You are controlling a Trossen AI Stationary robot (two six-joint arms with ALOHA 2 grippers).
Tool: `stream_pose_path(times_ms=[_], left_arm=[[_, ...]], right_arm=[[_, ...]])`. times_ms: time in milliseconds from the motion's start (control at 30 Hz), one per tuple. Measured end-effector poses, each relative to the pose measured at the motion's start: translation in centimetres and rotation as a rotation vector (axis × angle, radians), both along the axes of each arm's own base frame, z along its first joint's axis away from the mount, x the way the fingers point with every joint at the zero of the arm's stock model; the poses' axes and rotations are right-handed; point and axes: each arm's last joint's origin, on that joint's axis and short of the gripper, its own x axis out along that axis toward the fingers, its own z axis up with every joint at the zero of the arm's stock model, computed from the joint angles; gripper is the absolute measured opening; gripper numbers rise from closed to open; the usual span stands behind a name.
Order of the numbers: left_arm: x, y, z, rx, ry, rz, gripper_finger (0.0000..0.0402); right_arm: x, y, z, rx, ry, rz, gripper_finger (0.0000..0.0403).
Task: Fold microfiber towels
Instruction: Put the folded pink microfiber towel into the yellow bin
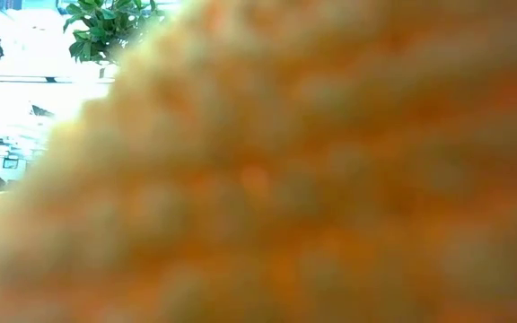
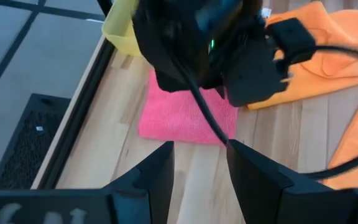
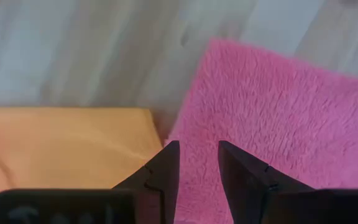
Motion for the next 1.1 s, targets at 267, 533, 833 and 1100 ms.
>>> stream_pose_path(times_ms=[267, 533, 833, 1100], left_arm=[[-0.3, -0.1, -0.1, 0.0, 0.031, -0.003, 0.0141], [-0.5, -0.1, -0.2, -0.003, 0.048, -0.005, 0.0141], [-0.5, -0.3, -0.3, -0.008, 0.059, -0.011, 0.0141], [-0.5, -0.3, -0.3, -0.009, 0.058, -0.012, 0.0141]], right_arm=[[1.2, 2.0, -1.6, -0.014, 0.023, 0.043, 0.0134], [2.7, 3.1, -3.1, -0.115, 0.006, 0.044, 0.0134], [2.7, 2.5, -3.2, -0.228, 0.027, -0.005, 0.0134], [2.8, 1.5, -3.1, -0.26, 0.001, -0.045, 0.0134]])
